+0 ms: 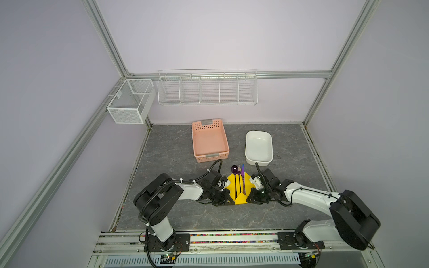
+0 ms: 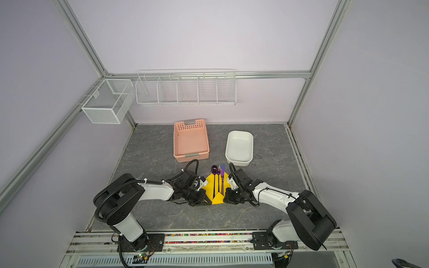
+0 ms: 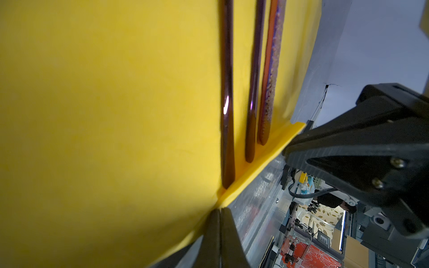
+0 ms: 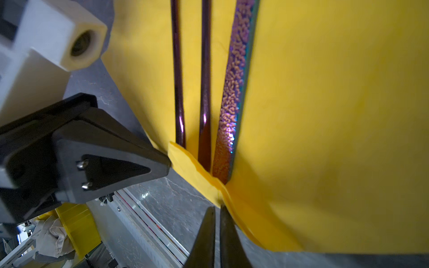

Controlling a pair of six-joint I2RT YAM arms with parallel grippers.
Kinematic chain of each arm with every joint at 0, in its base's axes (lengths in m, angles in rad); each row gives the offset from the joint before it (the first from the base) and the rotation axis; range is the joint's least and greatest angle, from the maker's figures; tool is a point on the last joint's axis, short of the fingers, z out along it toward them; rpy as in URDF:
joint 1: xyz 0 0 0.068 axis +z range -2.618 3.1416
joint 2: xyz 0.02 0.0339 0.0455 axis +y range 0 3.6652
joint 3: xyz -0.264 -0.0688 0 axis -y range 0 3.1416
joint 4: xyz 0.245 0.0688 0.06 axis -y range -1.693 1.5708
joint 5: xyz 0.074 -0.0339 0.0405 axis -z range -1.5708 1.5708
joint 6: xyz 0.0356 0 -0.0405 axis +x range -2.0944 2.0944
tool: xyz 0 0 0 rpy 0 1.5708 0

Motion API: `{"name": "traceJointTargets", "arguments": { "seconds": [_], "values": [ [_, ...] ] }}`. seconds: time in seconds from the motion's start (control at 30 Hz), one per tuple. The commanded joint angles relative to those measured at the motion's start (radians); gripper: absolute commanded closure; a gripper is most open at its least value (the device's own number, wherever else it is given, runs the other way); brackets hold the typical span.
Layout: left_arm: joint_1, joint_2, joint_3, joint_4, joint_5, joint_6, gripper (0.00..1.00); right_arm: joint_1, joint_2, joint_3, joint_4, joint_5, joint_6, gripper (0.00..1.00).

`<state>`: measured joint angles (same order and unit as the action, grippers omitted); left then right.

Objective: Place the utensils on the paper napkin and roll it up

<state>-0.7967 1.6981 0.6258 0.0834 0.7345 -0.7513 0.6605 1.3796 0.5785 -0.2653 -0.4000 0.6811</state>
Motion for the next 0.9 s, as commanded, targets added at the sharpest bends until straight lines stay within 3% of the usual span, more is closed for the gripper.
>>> {"name": "traceJointTargets", "arguments": {
  "seconds": [0.0,0.33,0.87],
  "values": [
    [0.004,0.014,0.013,-0.04,-0.047,-0.001,1.0,-0.006,0.019,-0.014,-0.023,0.024,-0.004,0.9],
    [0.001,-0.085,0.116,-0.146,-0.074,0.021,0.99,-0.009,0.03,-0.016,-0.034,0.049,0.004,0.9],
    [-0.066,0.08,0.332,-0.26,-0.143,0.054,1.0,-0.011,0.032,-0.015,-0.032,0.039,0.015,0.91]
  ]
}}
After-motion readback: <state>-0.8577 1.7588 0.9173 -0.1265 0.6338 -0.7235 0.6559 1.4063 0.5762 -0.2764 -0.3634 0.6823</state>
